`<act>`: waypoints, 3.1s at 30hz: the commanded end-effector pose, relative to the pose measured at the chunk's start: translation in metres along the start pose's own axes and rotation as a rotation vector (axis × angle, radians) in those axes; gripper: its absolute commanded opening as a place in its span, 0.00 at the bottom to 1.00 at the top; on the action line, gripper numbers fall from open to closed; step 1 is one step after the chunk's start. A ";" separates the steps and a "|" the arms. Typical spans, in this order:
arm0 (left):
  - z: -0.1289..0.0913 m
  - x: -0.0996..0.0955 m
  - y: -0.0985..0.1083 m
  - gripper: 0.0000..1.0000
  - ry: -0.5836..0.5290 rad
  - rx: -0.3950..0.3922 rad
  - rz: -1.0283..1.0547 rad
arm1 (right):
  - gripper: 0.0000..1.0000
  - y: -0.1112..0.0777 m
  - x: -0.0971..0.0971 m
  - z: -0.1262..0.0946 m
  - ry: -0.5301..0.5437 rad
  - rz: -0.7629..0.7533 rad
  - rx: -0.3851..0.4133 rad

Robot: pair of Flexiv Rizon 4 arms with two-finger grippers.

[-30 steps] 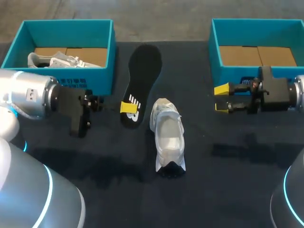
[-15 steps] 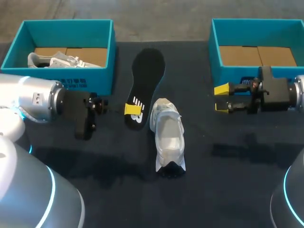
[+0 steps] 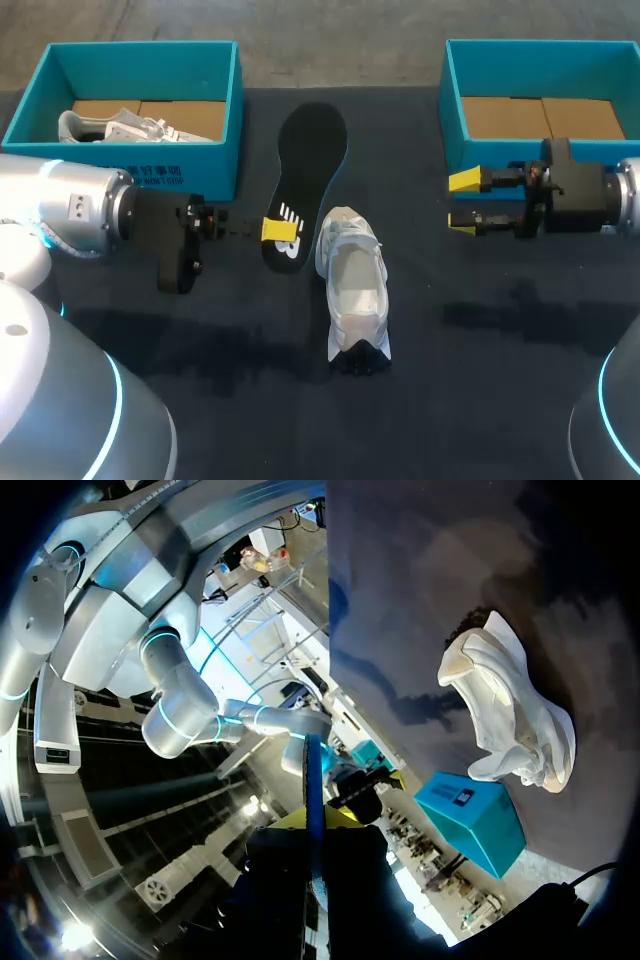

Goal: Take the shoe out of the shoebox, open the shoe tongue, remove and reinsert the insole, then place the shoe into the shoebox

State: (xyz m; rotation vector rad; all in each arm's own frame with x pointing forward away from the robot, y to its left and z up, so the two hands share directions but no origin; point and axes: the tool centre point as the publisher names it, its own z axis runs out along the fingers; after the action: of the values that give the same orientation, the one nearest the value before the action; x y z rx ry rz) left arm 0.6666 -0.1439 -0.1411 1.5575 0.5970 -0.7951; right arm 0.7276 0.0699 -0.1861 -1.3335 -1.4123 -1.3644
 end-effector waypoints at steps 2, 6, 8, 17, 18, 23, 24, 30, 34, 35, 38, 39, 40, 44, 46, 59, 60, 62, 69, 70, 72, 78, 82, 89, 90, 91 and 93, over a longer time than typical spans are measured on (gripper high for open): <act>0.001 0.000 -0.001 0.00 0.000 -0.004 0.004 | 1.00 0.015 0.010 0.033 -0.024 0.011 0.028; 0.001 0.000 -0.001 0.00 0.000 -0.004 0.004 | 1.00 0.022 0.014 0.048 -0.027 0.031 0.024; 0.001 0.000 -0.001 0.00 0.000 -0.004 0.004 | 1.00 0.023 0.015 0.052 -0.025 0.034 0.026; 0.001 0.000 -0.001 0.00 0.000 -0.004 0.004 | 1.00 0.032 0.030 0.064 -0.033 0.008 -0.016; 0.001 0.000 -0.001 0.00 0.000 -0.004 0.004 | 1.00 0.032 0.030 0.064 -0.033 0.008 -0.016; 0.001 0.000 -0.001 0.00 0.000 -0.004 0.004 | 1.00 0.032 0.030 0.064 -0.033 0.008 -0.016; 0.001 0.000 -0.001 0.00 0.000 -0.004 0.004 | 1.00 0.032 0.030 0.064 -0.033 0.008 -0.016; 0.001 0.000 -0.001 0.00 0.000 -0.004 0.004 | 1.00 0.034 0.031 0.068 -0.040 0.022 -0.018; 0.001 0.000 -0.001 0.00 0.000 -0.004 0.004 | 1.00 0.043 0.050 0.091 -0.026 0.017 -0.024; 0.001 0.000 -0.001 0.00 0.000 -0.004 0.004 | 1.00 0.044 0.053 0.094 -0.015 0.017 -0.025; 0.001 0.000 -0.001 0.00 0.000 -0.004 0.004 | 1.00 0.047 0.059 0.104 0.008 0.008 -0.019; 0.001 0.000 -0.001 0.00 0.000 -0.004 0.004 | 1.00 0.047 0.059 0.104 0.008 0.008 -0.019; 0.001 0.000 -0.001 0.00 0.000 -0.004 0.004 | 1.00 0.048 0.062 0.110 0.015 0.005 -0.017; 0.001 0.000 -0.001 0.00 0.000 -0.004 0.004 | 1.00 0.050 0.062 0.124 0.032 0.027 0.006; 0.001 0.000 -0.001 0.00 0.000 -0.004 0.004 | 1.00 0.051 0.060 0.129 0.041 0.033 0.016; 0.001 0.000 -0.001 0.00 0.000 -0.004 0.004 | 0.62 0.052 0.071 0.138 0.054 0.044 0.026; 0.001 0.000 -0.001 0.00 0.000 -0.004 0.004 | 0.62 0.052 0.071 0.138 0.052 0.044 0.027; 0.001 0.000 -0.001 0.00 0.000 -0.004 0.004 | 0.48 0.050 0.073 0.139 0.045 0.045 0.028; 0.001 0.000 -0.001 0.00 0.000 -0.004 0.004 | 0.45 0.043 0.068 0.134 0.039 0.079 0.001; 0.001 0.000 -0.001 0.00 0.000 -0.004 0.004 | 0.43 0.042 0.068 0.132 0.033 0.083 -0.004; 0.001 0.000 -0.001 0.00 0.000 -0.004 0.004 | 0.41 0.040 0.070 0.131 0.031 0.091 -0.008; 0.001 0.000 -0.001 0.00 0.000 -0.004 0.004 | 0.38 0.036 0.076 0.131 0.016 0.100 0.000; 0.001 0.000 -0.001 0.00 0.000 -0.004 0.004 | 0.40 0.036 0.079 0.133 0.013 0.105 0.001; 0.001 0.000 -0.001 0.00 0.000 -0.004 0.004 | 0.29 0.037 0.079 0.139 0.008 0.116 0.019; 0.001 0.000 -0.001 0.00 0.000 -0.004 0.004 | 0.27 0.037 0.079 0.139 0.005 0.118 0.023; 0.001 0.000 -0.001 0.00 0.000 -0.004 0.004 | 0.25 0.037 0.079 0.140 0.004 0.119 0.025; 0.001 0.000 -0.001 0.00 0.000 -0.004 0.004 | 0.21 0.038 0.080 0.142 0.003 0.120 0.029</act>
State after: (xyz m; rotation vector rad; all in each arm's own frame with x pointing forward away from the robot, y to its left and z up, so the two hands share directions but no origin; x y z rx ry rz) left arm 0.6668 -0.1441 -0.1405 1.5576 0.5967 -0.7951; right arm 0.7662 0.2126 -0.1236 -1.3684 -1.3147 -1.2747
